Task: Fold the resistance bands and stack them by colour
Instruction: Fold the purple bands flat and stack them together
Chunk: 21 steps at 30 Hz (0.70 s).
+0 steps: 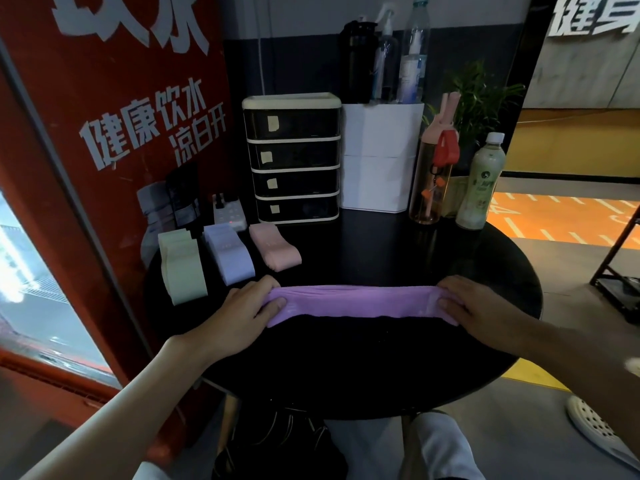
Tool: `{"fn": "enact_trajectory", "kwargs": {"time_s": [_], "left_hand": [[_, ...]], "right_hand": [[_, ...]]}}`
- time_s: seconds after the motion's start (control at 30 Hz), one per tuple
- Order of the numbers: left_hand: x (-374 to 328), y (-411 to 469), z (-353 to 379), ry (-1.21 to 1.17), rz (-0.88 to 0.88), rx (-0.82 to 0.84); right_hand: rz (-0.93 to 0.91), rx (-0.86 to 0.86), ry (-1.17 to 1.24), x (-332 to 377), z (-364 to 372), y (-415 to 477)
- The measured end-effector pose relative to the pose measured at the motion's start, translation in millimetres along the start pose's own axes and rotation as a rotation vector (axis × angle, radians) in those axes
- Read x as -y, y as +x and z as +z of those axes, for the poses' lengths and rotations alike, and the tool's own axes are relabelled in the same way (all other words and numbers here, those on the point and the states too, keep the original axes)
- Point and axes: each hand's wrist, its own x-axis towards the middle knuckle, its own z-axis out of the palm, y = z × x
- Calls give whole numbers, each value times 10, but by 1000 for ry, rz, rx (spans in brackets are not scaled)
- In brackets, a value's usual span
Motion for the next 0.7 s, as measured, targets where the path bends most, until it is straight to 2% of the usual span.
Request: {"fn": "enact_trajectory", "kwargs": {"time_s": [0.1,0.2,0.27,0.33,0.4,0.47,0.6,0.7], "left_hand": [[0,-1,-7,-30,-16,16],[-130,8,-55,-207,-40,-49],[-230,67,-122,-357,-128,-136],[-277,129,-198,-448,-281,-67],[-259,160,-213,-368,-360,112],[-228,180,-187,-237,-382,184],[-225,220,-138,-186,-396,137],[-296,261,-191,-142,-320,69]], "right_hand": [[31,-29,60,-35,2,-10],[105,-51,167,-11,-26,11],[177,-102,313,21,-86,42],[276,-43,428,28,-129,63],[322,134,273,-50,-97,66],[344,233,110,-98,-57,45],[362,230,54,-77,-106,73],[388,272,-77,0,-175,110]]}}
